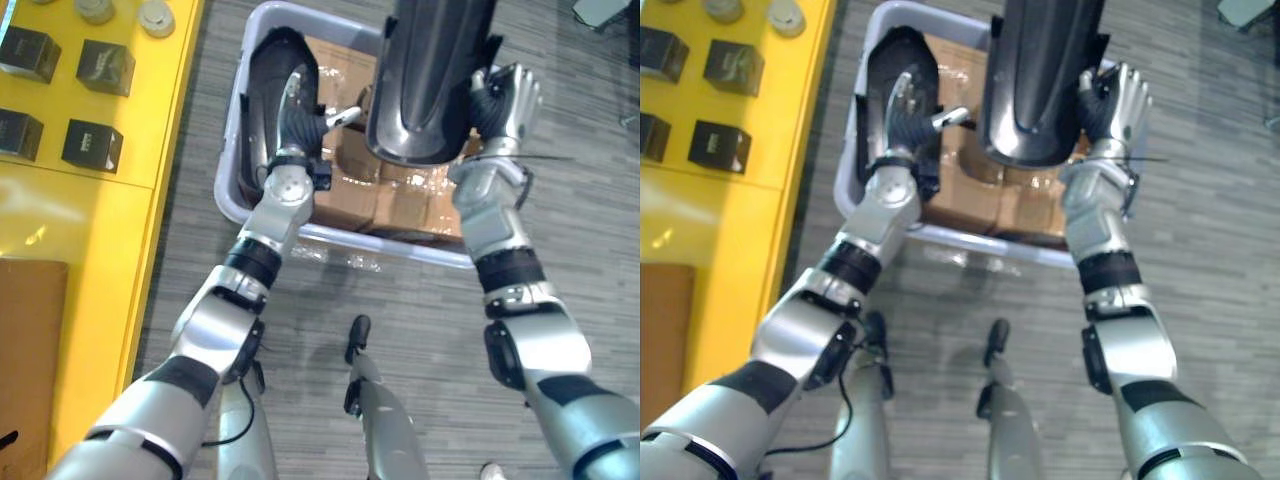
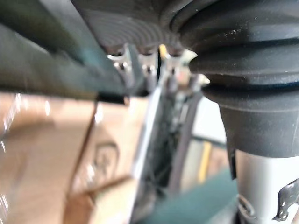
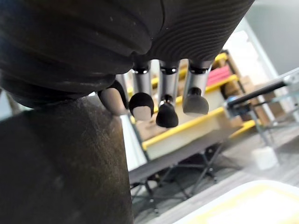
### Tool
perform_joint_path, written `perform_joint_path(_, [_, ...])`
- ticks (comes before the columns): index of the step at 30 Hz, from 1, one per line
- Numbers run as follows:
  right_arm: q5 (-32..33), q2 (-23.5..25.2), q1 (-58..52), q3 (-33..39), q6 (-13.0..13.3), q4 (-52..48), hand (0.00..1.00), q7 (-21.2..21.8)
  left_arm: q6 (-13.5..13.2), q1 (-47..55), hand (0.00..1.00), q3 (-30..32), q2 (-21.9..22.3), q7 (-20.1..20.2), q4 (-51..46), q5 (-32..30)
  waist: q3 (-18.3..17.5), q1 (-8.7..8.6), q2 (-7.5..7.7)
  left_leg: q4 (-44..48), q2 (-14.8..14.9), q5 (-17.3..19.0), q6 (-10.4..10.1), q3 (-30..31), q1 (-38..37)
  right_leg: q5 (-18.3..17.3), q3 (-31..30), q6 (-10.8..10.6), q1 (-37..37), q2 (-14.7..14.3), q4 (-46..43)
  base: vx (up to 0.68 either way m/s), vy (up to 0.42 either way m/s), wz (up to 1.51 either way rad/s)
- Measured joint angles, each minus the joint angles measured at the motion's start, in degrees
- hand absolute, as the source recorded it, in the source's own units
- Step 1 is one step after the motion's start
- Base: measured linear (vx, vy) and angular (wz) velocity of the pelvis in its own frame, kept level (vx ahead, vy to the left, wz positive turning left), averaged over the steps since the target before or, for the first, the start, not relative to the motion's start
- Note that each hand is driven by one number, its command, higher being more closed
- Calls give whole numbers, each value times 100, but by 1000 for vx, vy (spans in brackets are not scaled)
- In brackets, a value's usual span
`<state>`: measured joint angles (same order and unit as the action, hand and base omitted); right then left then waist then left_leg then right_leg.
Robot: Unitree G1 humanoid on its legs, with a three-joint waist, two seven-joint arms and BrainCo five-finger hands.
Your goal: Walk over and take plastic housings, then place them on the shelf
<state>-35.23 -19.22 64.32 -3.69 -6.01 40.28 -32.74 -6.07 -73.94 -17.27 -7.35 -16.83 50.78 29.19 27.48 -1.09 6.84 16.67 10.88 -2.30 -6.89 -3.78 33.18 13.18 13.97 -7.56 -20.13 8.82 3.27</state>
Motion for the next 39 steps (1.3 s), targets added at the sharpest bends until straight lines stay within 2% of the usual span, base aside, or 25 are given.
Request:
perform_joint_path(4, [-167,12,-1,-287,95,-90,100,169,-128,-282,0,-438,-122,474,-1,869,0,0,0,-16,-3,0,0,4,0,-1,6,-1,0,0,10,0,0,0])
perform_joint_path(7, [-209,14,-3,-378,117,-91,100,240,-179,-364,0,-578,-159,639,-2,1367,0,2,0,-22,-6,0,0,13,11,-2,16,-2,0,0,14,0,0,0])
perform_joint_path(15, [-219,14,-117,-449,117,-90,100,321,-179,-366,0,-844,-362,759,-8,1378,0,12,1,-22,-18,-2,1,51,45,-3,39,-3,0,1,15,6,-5,2])
perform_joint_path(16, [-219,14,-144,-454,117,-90,100,337,-176,-366,100,-875,-362,807,-8,1364,0,15,1,-22,-18,-2,1,52,47,-3,39,-4,0,1,15,0,0,0])
perform_joint_path(20, [-218,14,-254,-453,108,-90,100,387,-163,-366,100,-878,-377,825,-7,1244,-1,13,2,-22,-18,-3,1,52,44,-3,39,-4,2,1,14,0,0,0])
perform_joint_path(26, [-214,35,-364,-431,95,-169,100,380,-125,-366,100,-877,-584,666,4,542,-4,-5,7,-23,-17,-5,-1,49,11,-3,38,-4,33,1,14,0,0,0])
perform_joint_path(32, [-219,185,-795,-309,66,-1316,100,117,-99,-322,100,-875,-582,552,5,342,-12,-39,25,-40,-17,-5,-1,50,-65,-3,45,-4,115,2,33,0,0,0])
perform_joint_path(39, [-219,414,-1316,-369,71,-2218,100,-59,-104,-240,100,-1046,-577,433,4,351,-53,-151,154,-132,-12,-18,-26,7,-211,-13,24,-5,225,-3,104,-2,-7,-1])
